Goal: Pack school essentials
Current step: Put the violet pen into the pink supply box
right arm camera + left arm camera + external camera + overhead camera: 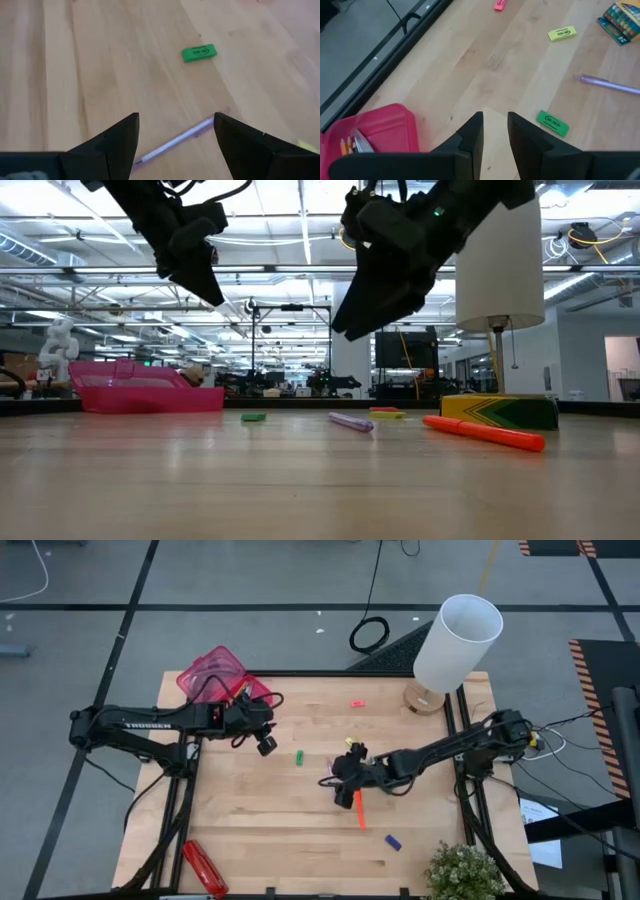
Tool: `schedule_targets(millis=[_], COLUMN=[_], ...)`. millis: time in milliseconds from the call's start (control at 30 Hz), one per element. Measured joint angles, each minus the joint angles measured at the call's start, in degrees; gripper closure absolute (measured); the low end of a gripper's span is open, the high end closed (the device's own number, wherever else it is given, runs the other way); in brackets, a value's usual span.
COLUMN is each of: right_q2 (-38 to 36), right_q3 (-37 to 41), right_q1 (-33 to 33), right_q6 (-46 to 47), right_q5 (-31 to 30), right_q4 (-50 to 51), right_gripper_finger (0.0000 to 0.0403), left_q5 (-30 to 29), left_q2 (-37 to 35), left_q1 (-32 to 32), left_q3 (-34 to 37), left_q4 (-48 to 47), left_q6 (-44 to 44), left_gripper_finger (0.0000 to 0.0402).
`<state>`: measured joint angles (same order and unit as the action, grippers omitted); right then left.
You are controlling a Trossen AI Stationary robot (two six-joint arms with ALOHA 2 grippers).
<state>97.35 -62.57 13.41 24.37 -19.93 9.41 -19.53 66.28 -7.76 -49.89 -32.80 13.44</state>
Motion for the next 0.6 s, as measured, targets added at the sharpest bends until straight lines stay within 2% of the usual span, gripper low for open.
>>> schedule_targets(millis=[300, 600], right_q2=[3.9, 9.1], right_q3=[0.0, -0.1], right_q1=[5.4, 6.1], right_q6=[7.0, 10.6], right_q5=[-10.1, -8.3], right_q4=[0.3, -0.4], right_gripper_finger=[0.0151, 0.0151], left_q5=[0.1, 0.7], left_q2=[0.0, 0.0], left_q1=[-0.6, -0.6], left_q3=[0.0, 0.0], left_q4=[0.5, 1.8], left_q6=[-0.4, 0.8], left_gripper_finger=[0.0311, 0.0311])
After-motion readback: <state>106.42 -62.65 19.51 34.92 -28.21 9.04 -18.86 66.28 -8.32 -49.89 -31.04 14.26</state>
